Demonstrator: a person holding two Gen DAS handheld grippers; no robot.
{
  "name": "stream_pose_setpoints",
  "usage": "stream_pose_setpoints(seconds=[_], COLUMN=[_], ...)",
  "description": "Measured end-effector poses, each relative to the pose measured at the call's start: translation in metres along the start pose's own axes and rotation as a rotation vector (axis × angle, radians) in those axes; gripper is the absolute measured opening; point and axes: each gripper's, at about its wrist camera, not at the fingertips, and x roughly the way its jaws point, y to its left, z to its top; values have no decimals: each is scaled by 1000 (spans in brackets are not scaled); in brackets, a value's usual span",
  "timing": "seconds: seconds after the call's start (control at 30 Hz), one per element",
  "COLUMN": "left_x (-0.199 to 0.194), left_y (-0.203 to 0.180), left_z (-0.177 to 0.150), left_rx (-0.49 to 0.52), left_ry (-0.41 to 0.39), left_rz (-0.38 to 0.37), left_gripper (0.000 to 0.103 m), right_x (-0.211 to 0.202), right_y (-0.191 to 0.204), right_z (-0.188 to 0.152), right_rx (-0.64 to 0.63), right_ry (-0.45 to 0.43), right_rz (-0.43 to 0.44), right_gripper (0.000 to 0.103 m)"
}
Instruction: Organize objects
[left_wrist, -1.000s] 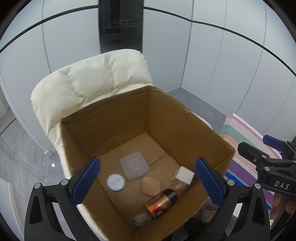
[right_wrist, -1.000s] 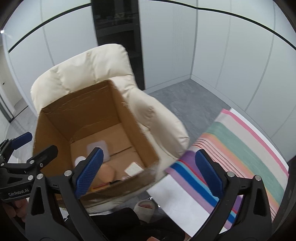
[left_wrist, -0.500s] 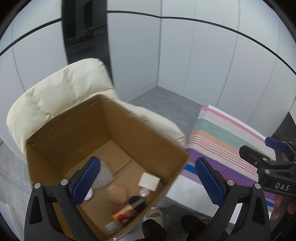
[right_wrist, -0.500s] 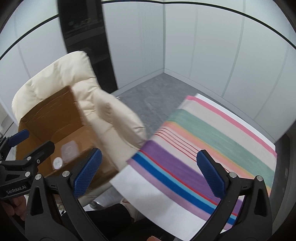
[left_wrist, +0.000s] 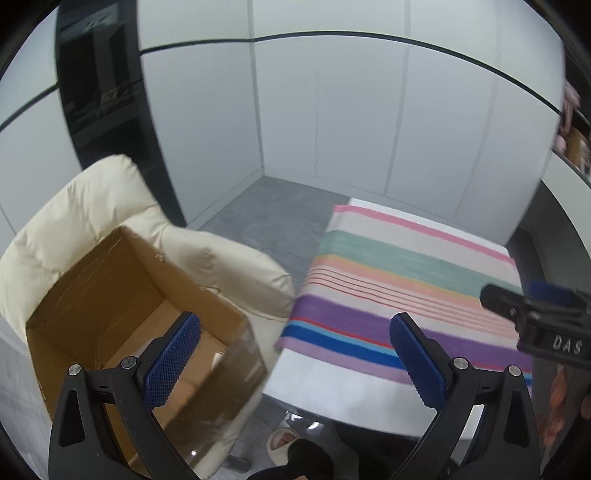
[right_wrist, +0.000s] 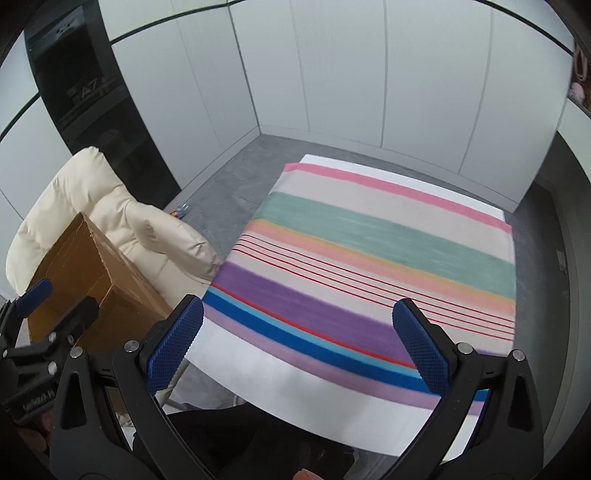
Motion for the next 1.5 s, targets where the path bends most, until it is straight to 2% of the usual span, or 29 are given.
stream_pose_setpoints(seconds=[0.1,0.17,0.3,0.43,0.57,0.83,1.1,1.5], left_x=[-17,-28,-57,-80,-89,-87,-84,-88], left_y=[-10,-9,-1,0,1,2,-6,-18], left_z=[-20,-35,-64,-81,-84,-85,-88,-89], left_rx=[38,26,-6,-23,-21,-54,-28,32], left_ry=[10,24,24,-3,-17,16,34,14], left_rz=[2,8,25,54,59,27,3,-8], left_gripper=[103,103,103,103,103,103,103,103], right_x=[-19,-31,-56,-83,-92,-96,-93,-92], right_y=[-5,-8,-13,-17,-19,-20,-21,-12], right_z=[-19,-36,-65,-87,-103,-111,-111,-108], right_rx=[-31,-60,-92,-101,-96,-100,-96,-126], right_ry=[-24,-23,-38,-69,-52,-46,-33,-43], right_rz=[-16,-39,-25,-25,-35,-37,-32,-39], right_gripper=[103,103,103,103,103,103,103,103])
